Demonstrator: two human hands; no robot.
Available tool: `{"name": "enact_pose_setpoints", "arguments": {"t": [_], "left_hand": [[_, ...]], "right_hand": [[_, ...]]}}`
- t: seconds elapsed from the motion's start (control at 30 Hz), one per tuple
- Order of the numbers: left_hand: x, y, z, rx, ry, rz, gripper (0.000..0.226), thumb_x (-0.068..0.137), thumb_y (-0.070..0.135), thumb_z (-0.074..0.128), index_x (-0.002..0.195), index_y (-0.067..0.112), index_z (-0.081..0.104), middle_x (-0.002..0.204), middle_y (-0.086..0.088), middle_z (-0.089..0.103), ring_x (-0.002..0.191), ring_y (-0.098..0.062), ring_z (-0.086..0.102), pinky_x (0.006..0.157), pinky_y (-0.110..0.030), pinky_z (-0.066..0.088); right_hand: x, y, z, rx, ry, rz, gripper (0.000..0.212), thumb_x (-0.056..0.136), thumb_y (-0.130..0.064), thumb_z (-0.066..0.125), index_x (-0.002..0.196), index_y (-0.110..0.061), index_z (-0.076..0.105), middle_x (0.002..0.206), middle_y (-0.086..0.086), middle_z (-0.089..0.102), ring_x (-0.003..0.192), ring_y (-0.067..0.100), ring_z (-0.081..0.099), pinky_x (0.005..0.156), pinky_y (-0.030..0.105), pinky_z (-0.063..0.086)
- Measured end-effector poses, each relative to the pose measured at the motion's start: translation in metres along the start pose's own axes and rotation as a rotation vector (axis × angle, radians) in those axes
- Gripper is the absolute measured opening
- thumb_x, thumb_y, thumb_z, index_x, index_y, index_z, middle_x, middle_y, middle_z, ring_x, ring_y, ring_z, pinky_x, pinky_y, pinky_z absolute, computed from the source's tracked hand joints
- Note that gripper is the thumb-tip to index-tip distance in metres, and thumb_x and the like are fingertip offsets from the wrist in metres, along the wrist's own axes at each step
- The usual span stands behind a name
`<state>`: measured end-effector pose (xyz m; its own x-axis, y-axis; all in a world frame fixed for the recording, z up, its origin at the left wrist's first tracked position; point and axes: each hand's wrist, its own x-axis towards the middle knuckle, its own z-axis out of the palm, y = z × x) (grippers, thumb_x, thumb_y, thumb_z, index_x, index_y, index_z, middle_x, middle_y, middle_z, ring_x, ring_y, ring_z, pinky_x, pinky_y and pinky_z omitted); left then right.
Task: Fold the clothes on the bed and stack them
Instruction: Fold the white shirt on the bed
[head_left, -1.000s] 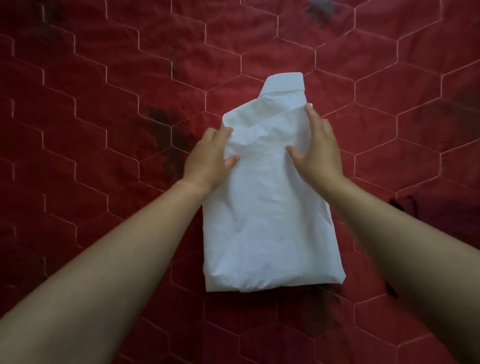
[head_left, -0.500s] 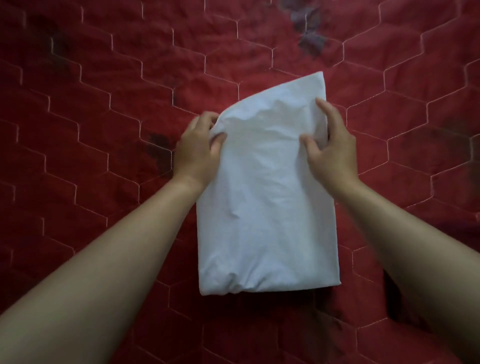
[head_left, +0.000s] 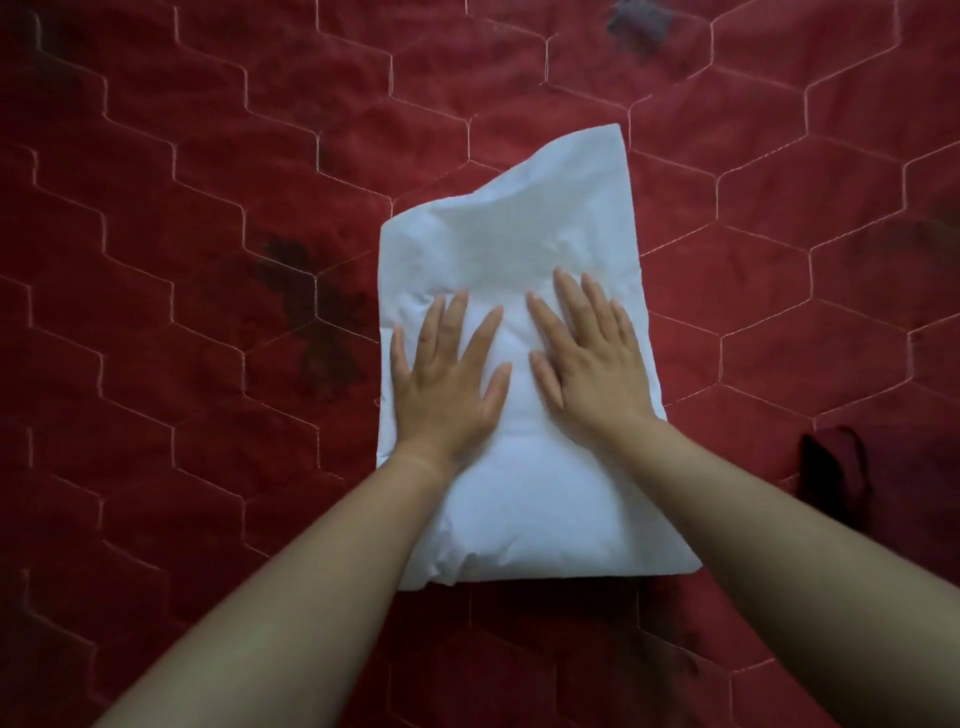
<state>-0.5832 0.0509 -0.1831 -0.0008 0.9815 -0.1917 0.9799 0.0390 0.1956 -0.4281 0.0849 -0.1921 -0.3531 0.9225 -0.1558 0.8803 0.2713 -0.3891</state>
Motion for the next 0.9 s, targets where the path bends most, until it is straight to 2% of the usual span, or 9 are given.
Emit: {"name": "enact_pose_setpoints", "arguments": {"t": [0.1, 0.2, 0.3, 0.4, 0.47, 0.57, 0.67, 0.8, 0.9], "left_hand": [[0.003, -0.009, 0.019, 0.024, 0.073, 0.034, 0.056, 0.086, 0.046, 0.037, 0.14, 0.031, 0.038, 0.152, -0.004, 0.029, 0.14, -0.021, 0.026, 0.109, -0.051, 0.014], [0.003, -0.009, 0.02, 0.03, 0.088, 0.042, 0.057, 0.085, 0.046, 0.037, 0.14, 0.031, 0.039, 0.151, -0.004, 0.031, 0.139, -0.022, 0.027, 0.108, -0.051, 0.015], [0.002, -0.008, 0.009, -0.007, 0.065, 0.057, 0.056, 0.086, 0.043, 0.035, 0.14, 0.029, 0.038, 0.152, -0.005, 0.029, 0.14, -0.023, 0.023, 0.109, -0.052, 0.012], [-0.009, -0.004, 0.001, -0.023, 0.098, 0.152, 0.053, 0.088, 0.04, 0.037, 0.138, 0.025, 0.042, 0.15, -0.007, 0.033, 0.139, -0.023, 0.025, 0.109, -0.051, 0.011], [-0.022, 0.002, -0.001, -0.04, 0.068, 0.175, 0.053, 0.088, 0.042, 0.036, 0.138, 0.025, 0.043, 0.149, -0.004, 0.035, 0.138, -0.023, 0.027, 0.11, -0.05, 0.01], [-0.04, 0.01, -0.004, -0.106, -0.013, 0.06, 0.055, 0.088, 0.045, 0.032, 0.141, 0.027, 0.038, 0.15, 0.0, 0.032, 0.141, -0.022, 0.023, 0.111, -0.051, 0.008], [-0.067, 0.011, -0.005, -0.122, -0.022, 0.067, 0.054, 0.089, 0.045, 0.034, 0.14, 0.029, 0.036, 0.151, 0.0, 0.031, 0.141, -0.02, 0.022, 0.111, -0.05, 0.007], [-0.097, -0.005, 0.007, -0.046, -0.11, 0.174, 0.057, 0.087, 0.046, 0.033, 0.141, 0.028, 0.038, 0.152, -0.003, 0.029, 0.141, -0.022, 0.024, 0.11, -0.05, 0.015], [-0.097, -0.019, 0.012, 0.016, -0.155, 0.199, 0.057, 0.087, 0.046, 0.029, 0.141, 0.028, 0.037, 0.153, -0.006, 0.022, 0.141, -0.022, 0.017, 0.11, -0.05, 0.02]], "right_hand": [[-0.001, 0.013, 0.013, -0.028, 0.064, -0.027, 0.053, 0.091, -0.036, 0.043, 0.143, -0.024, 0.036, 0.154, 0.005, 0.023, 0.143, 0.024, 0.016, 0.114, 0.034, 0.005], [-0.001, 0.012, 0.014, -0.028, 0.097, -0.047, 0.053, 0.091, -0.035, 0.045, 0.142, -0.024, 0.038, 0.153, 0.005, 0.025, 0.142, 0.024, 0.018, 0.114, 0.034, 0.006], [-0.006, 0.01, 0.003, 0.003, 0.096, -0.035, 0.054, 0.092, -0.028, 0.047, 0.143, -0.017, 0.035, 0.154, 0.008, 0.022, 0.143, 0.026, 0.014, 0.114, 0.037, 0.003], [-0.023, 0.008, -0.004, 0.003, 0.052, -0.013, 0.055, 0.093, -0.029, 0.044, 0.144, -0.014, 0.032, 0.155, 0.009, 0.016, 0.144, 0.026, 0.007, 0.115, 0.042, 0.001], [-0.039, 0.006, -0.006, 0.052, -0.029, 0.015, 0.057, 0.094, -0.029, 0.047, 0.146, -0.015, 0.027, 0.156, 0.008, 0.01, 0.144, 0.023, 0.0, 0.115, 0.041, 0.0], [-0.062, -0.002, -0.007, 0.126, -0.052, 0.084, 0.061, 0.094, -0.032, 0.046, 0.147, -0.015, 0.021, 0.157, 0.006, 0.007, 0.143, 0.019, -0.004, 0.115, 0.041, 0.002], [-0.087, -0.013, -0.005, 0.158, -0.093, 0.072, 0.063, 0.093, -0.044, 0.032, 0.148, -0.019, 0.016, 0.157, 0.001, -0.001, 0.144, 0.017, -0.006, 0.116, 0.04, -0.001], [-0.115, 0.006, 0.006, 0.028, -0.194, 0.015, 0.061, 0.091, -0.051, 0.022, 0.147, -0.029, 0.015, 0.156, -0.003, -0.001, 0.143, 0.015, -0.006, 0.116, 0.039, 0.0], [-0.118, 0.024, 0.005, -0.045, -0.155, 0.044, 0.059, 0.09, -0.052, 0.022, 0.146, -0.033, 0.016, 0.156, -0.001, 0.006, 0.143, 0.017, 0.001, 0.115, 0.038, 0.001]]}}
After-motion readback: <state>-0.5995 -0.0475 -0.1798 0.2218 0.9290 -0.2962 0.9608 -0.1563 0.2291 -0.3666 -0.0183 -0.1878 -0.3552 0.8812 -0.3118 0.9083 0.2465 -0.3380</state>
